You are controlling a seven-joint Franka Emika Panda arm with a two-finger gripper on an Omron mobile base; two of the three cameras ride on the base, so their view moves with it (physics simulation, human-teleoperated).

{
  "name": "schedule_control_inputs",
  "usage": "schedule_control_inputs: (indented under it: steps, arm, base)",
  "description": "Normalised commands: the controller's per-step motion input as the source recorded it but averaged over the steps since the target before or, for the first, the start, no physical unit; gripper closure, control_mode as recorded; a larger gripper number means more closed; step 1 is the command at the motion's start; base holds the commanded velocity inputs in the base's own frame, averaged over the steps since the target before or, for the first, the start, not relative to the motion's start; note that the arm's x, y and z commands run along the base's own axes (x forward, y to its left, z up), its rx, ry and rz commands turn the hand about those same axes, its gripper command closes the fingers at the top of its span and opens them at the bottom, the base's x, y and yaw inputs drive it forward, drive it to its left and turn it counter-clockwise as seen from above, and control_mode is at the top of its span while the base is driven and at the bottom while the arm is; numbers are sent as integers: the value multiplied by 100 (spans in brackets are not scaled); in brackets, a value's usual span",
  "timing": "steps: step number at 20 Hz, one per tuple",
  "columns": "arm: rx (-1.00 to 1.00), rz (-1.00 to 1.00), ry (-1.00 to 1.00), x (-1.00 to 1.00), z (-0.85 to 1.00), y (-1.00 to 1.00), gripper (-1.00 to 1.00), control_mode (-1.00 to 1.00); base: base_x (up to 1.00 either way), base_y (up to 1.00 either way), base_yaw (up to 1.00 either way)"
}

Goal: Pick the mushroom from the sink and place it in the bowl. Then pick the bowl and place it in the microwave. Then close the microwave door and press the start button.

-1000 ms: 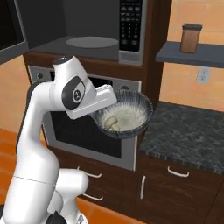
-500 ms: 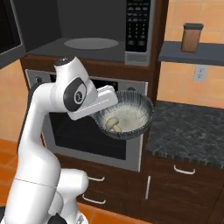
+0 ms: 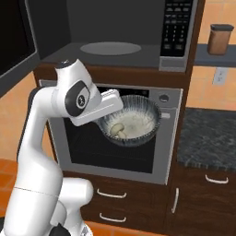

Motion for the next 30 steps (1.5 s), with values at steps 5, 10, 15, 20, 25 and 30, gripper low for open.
schedule_control_inputs:
  steps: [5,10,15,20,25,30]
  arm:
    - [0,0,0,0,0,0,100,100]
    - [0,0,0,0,0,0,100,100]
    - [0,0,0,0,0,0,100,100]
    - [0,0,0,0,0,0,100,100]
    - [0,0,0,0,0,0,100,100]
    - [0,0,0,0,0,0,100,100]
  base:
    - [17,-34,0]
    - [2,-59,2]
    - [35,-20,1]
    - [45,0,0]
    - [21,0,0]
    - [-2,0,0]
